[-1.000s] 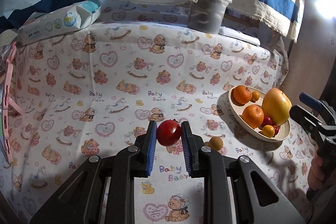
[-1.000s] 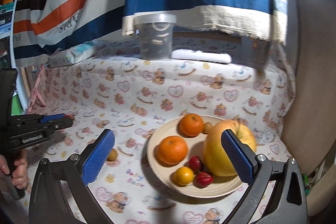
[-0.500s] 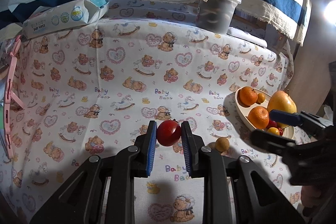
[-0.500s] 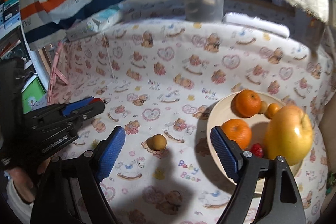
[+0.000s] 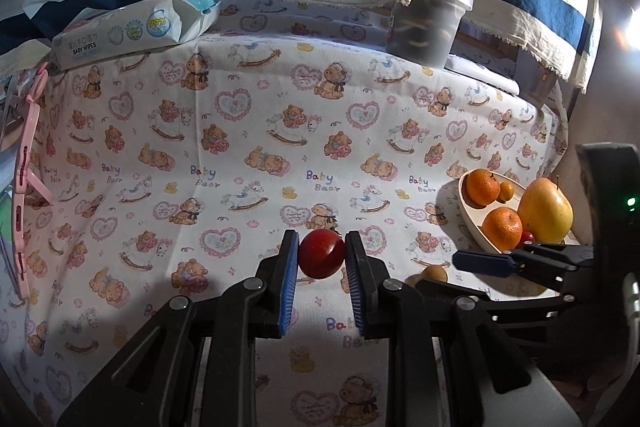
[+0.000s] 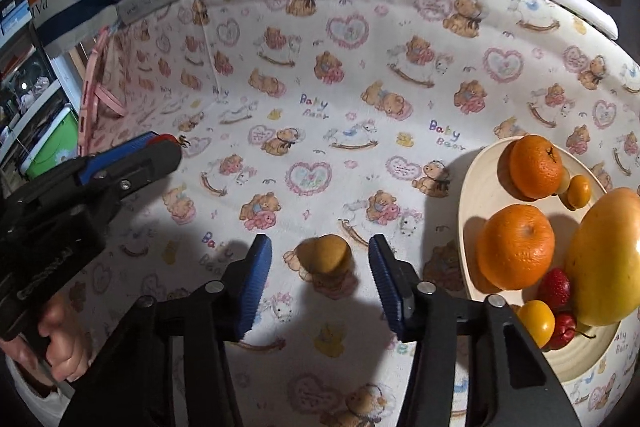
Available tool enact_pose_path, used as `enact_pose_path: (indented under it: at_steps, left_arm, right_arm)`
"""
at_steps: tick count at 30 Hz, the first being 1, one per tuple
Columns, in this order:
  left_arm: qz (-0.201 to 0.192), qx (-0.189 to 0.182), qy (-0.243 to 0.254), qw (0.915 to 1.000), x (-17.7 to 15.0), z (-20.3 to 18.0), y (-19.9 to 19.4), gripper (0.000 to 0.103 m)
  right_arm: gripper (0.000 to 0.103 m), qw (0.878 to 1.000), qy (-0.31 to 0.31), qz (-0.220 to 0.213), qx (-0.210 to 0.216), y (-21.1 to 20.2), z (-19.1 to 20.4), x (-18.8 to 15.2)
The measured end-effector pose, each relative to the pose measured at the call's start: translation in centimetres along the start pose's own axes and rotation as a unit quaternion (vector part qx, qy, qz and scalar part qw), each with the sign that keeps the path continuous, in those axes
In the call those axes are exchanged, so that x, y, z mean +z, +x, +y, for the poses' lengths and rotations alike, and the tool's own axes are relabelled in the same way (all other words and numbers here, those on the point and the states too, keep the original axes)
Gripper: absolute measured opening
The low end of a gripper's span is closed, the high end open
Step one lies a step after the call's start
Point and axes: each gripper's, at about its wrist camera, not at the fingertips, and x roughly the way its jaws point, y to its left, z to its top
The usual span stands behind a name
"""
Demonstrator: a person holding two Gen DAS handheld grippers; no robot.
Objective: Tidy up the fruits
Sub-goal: 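Hold the tomato in the left tool while the right tool grasps the small brown fruit, then carry the tomato to the plate with the left tool while the right tool carries the brown fruit there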
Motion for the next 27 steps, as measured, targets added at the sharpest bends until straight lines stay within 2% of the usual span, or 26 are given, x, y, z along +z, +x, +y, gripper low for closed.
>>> enact_pose_path:
  at_steps: [7,12,27]
  left_arm:
    - [0.003,-0.004,-0.008,1.0,0.0,0.3,0.0,0.022]
    - [0.002,-0.002,-0.006,1.0,0.0,0.2,-0.1,0.023]
    - [0.006,-0.004,0.009,0.9999,-0.4,-0.2,0.0,0.022]
  right_arm:
    - [0.038,1.0,0.001,0.012,-0.008,1.1,0.1,0.1]
    - [0.024,1.0,-0.008,0.01,-0.019,1.2,0.2,0.1]
    - [0.024,0.999,-0.005,-0.03,-0.013,-3.5,-2.2,-2.2]
